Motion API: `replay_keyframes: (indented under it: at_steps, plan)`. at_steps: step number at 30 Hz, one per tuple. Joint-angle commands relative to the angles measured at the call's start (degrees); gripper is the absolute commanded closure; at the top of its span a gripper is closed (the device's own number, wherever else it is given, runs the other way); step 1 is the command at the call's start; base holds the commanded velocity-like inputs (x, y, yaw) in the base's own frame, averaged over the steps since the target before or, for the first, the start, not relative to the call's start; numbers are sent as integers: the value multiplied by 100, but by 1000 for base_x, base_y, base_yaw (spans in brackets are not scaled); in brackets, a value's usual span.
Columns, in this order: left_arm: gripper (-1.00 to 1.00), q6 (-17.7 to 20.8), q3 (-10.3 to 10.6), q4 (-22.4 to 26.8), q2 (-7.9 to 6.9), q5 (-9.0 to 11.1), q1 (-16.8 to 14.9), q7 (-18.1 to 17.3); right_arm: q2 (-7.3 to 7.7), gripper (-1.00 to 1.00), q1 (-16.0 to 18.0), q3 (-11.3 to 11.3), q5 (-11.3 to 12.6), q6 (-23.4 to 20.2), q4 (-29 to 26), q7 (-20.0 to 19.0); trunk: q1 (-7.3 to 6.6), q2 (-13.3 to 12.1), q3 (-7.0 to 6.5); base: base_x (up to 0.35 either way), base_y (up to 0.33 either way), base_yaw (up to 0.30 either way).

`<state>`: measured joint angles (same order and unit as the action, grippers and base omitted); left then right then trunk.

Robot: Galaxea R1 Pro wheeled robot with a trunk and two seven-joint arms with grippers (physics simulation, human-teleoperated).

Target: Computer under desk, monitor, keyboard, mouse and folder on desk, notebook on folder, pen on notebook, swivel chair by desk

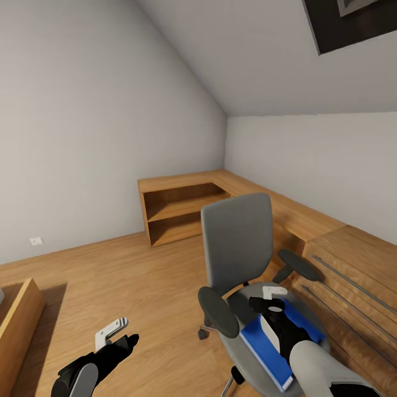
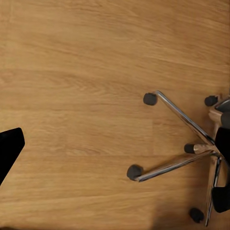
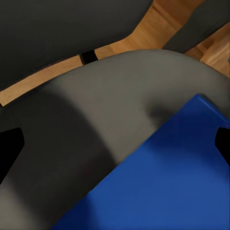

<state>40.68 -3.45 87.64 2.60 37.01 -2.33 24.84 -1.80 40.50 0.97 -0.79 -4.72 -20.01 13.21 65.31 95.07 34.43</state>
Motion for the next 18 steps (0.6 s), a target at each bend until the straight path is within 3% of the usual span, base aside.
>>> replay_keyframes:
  at_steps: [1, 18]
  plan:
    - [-100, 18, -7, 7, 4, 61, -4, 47, -3, -100, 1, 9, -9, -40, -12, 15, 22, 45, 24, 0, 0, 0]
    - [-100, 18, -7, 7, 4, 61, -4, 47, -3, -100, 1, 2, -9, -46, -12, 16, 396, 726, 330, 0, 0, 0]
